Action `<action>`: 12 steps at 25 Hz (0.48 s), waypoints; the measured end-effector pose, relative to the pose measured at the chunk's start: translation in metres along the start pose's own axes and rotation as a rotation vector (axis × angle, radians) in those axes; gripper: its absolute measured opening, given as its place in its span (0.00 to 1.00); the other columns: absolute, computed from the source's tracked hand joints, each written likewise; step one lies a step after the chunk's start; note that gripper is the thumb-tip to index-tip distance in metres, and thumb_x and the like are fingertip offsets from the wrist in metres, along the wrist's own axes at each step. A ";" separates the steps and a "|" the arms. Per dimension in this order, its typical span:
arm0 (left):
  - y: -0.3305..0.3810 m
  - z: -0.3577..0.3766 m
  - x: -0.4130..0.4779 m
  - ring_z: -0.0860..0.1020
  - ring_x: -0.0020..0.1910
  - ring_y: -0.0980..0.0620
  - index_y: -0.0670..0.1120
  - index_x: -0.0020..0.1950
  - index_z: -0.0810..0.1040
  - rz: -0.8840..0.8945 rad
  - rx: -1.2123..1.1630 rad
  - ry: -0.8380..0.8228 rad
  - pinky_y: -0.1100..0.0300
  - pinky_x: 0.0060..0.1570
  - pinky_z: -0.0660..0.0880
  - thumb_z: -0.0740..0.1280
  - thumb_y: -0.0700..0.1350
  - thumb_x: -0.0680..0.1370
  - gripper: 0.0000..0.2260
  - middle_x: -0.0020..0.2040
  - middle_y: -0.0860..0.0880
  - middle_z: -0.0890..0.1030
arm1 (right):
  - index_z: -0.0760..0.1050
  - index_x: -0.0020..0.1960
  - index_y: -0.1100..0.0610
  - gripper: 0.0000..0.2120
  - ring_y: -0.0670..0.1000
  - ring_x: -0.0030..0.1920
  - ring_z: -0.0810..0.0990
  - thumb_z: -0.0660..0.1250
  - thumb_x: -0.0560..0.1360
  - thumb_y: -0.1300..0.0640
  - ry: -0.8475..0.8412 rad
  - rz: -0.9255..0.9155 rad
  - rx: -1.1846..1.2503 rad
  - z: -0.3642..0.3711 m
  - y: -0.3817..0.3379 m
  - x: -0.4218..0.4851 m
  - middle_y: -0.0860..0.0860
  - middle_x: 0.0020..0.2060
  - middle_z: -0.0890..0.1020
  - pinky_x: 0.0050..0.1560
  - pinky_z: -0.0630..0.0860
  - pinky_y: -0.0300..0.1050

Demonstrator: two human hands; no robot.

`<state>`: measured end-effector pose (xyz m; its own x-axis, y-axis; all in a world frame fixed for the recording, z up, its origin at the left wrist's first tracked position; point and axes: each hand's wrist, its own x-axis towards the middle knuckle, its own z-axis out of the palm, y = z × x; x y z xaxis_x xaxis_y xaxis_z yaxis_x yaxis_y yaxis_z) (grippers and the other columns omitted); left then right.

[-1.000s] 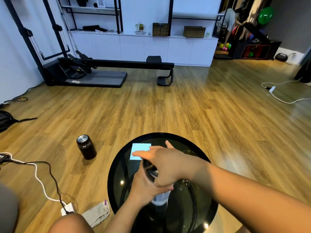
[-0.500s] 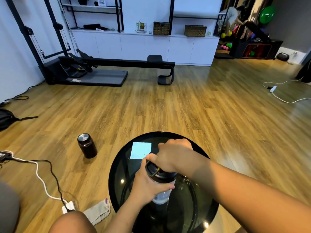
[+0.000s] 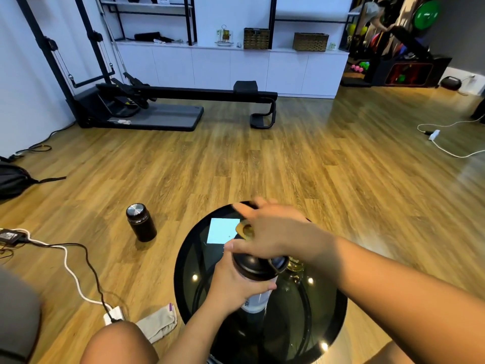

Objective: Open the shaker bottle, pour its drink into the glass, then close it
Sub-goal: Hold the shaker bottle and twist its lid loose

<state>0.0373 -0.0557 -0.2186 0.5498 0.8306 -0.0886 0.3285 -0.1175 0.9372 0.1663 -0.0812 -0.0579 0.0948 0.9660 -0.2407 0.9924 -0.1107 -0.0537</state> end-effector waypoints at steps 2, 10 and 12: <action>0.002 0.000 -0.001 0.79 0.58 0.61 0.66 0.63 0.64 -0.038 -0.002 -0.016 0.74 0.48 0.73 0.85 0.60 0.51 0.46 0.56 0.60 0.80 | 0.69 0.71 0.53 0.45 0.56 0.52 0.79 0.56 0.68 0.20 -0.099 0.168 -0.155 0.003 -0.006 -0.004 0.53 0.52 0.79 0.43 0.71 0.48; -0.005 0.001 0.003 0.81 0.55 0.67 0.59 0.62 0.72 0.036 0.063 -0.015 0.77 0.46 0.75 0.86 0.55 0.56 0.39 0.52 0.61 0.82 | 0.62 0.75 0.43 0.42 0.63 0.81 0.51 0.77 0.67 0.60 -0.389 -0.175 -0.153 0.000 -0.018 -0.011 0.47 0.77 0.66 0.75 0.53 0.75; -0.005 0.003 0.003 0.77 0.54 0.74 0.55 0.61 0.74 0.068 0.118 -0.036 0.80 0.45 0.72 0.86 0.54 0.59 0.35 0.49 0.62 0.81 | 0.63 0.76 0.41 0.40 0.61 0.82 0.39 0.75 0.69 0.57 -0.356 -0.272 -0.162 0.007 -0.021 -0.013 0.44 0.81 0.58 0.74 0.42 0.77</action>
<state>0.0393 -0.0537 -0.2249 0.6007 0.7985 -0.0402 0.3763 -0.2380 0.8954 0.1437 -0.0934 -0.0604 -0.1754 0.8116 -0.5573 0.9795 0.2006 -0.0162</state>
